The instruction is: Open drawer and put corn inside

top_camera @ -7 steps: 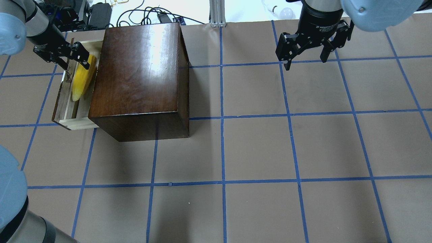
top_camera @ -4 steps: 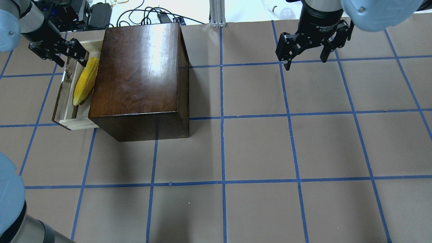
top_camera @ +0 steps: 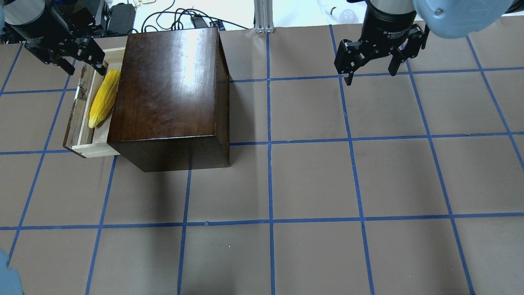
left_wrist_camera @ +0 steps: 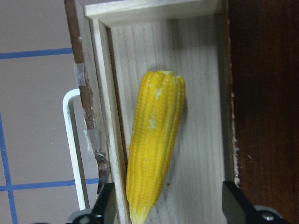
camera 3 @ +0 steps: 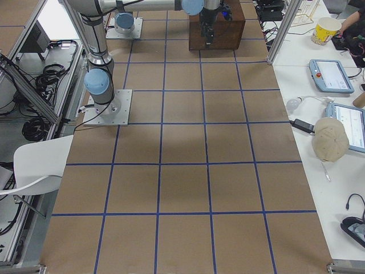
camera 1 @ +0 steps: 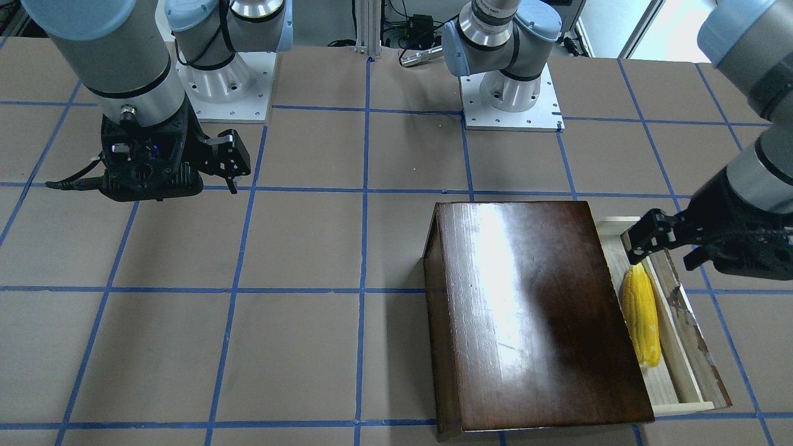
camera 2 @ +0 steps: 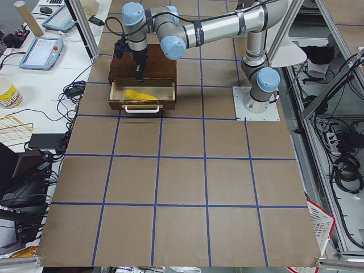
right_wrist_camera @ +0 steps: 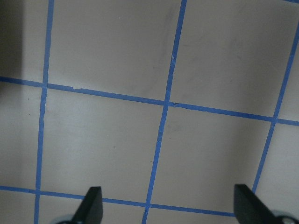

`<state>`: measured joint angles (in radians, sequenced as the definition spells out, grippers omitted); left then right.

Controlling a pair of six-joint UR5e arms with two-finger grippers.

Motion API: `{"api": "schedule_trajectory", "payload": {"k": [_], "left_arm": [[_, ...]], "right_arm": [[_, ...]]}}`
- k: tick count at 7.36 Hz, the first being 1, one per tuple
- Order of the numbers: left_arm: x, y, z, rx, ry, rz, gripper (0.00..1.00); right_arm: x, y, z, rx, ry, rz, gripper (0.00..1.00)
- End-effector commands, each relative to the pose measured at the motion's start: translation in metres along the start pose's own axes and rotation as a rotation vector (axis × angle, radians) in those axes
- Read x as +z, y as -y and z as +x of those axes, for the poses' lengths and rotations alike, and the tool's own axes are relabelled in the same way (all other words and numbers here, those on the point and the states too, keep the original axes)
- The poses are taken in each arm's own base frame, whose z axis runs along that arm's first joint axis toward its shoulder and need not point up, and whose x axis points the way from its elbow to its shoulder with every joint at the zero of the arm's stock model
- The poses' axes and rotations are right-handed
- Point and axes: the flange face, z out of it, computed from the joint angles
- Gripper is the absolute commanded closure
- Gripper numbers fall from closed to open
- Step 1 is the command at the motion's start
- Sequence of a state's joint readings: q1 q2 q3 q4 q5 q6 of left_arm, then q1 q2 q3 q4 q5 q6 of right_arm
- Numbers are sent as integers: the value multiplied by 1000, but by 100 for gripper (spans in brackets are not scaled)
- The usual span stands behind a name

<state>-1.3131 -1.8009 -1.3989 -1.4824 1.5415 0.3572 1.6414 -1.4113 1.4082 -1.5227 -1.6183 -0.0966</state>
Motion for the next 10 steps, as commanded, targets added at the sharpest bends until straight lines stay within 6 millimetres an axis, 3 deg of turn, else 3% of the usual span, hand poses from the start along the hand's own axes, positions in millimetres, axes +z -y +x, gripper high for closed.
{"api": "schedule_trajectory", "payload": {"k": [1,2,3,4,5,7,10], "left_arm": [[-30,-22,92,-11,2,16,12],[-41,-41,130,29,-2,20,12],[-46,-63,149,56,-4,25,7],[-49,-94,156,46,-11,-8,0],[-50,-114,159,-12,-18,-8,0],[-56,-121,154,-38,-14,9,0],[-62,-106,147,-128,-7,20,0]], "right_arm": [[0,0,0,0,0,-1,0],[0,0,0,0,0,0,0],[0,0,0,0,0,-1,0],[0,0,0,0,0,-1,0],[0,0,0,0,0,-1,0],[0,0,0,0,0,-1,0],[0,0,0,0,0,-1,0]]}}
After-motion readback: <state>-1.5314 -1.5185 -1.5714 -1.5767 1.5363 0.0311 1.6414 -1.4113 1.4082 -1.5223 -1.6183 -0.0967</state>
